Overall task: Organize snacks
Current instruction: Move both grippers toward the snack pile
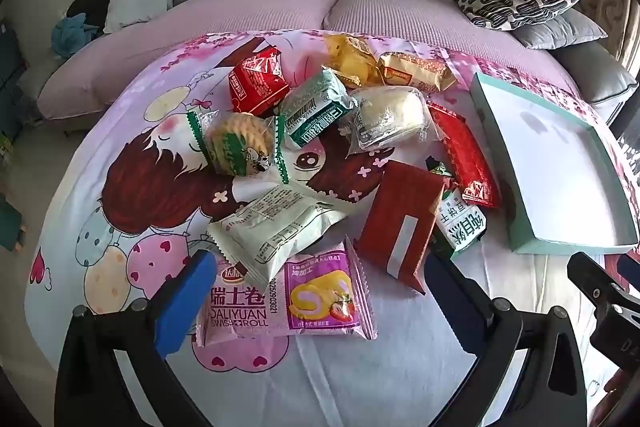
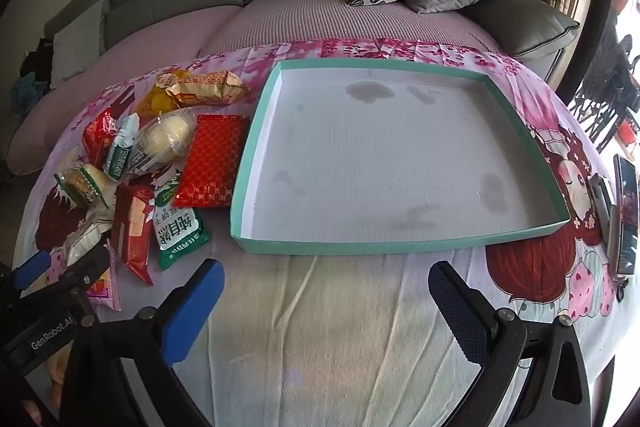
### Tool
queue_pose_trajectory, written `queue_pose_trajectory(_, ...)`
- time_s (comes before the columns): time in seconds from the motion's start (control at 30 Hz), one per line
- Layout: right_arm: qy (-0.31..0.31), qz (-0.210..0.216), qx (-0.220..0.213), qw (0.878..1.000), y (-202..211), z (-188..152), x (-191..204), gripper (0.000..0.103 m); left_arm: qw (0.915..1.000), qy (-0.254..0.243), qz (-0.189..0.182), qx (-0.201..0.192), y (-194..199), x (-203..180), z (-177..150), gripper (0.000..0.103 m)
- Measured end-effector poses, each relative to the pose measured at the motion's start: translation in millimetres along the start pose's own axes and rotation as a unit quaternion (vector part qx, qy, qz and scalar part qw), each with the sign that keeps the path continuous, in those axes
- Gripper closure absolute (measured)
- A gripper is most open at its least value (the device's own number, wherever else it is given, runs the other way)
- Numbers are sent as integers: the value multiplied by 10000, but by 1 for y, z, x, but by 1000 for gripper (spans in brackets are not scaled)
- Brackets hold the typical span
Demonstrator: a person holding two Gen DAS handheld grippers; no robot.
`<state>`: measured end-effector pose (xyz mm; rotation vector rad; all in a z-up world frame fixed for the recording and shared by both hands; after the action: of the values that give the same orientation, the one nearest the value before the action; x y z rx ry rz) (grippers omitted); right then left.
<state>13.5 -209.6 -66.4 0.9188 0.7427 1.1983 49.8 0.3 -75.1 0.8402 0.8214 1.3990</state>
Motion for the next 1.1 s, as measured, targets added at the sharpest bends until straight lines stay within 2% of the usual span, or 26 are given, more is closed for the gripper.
queue_pose_trajectory(1.1, -7, -14, 11, 10000, -1, 0, -1, 0, 10000, 17, -13, -13, -3, 2, -2, 0)
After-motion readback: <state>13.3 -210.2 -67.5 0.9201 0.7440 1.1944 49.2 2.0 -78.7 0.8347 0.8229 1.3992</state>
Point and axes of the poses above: each gripper's, at about its wrist camera, not at the fingertips, and y roughly against the way its jaws point, x to its left, z to its top, the point moved 9 cm from there along -y, roughly the way its jaws point, and after that the axes turned 5 degrees about x, right-handed, at the moved point
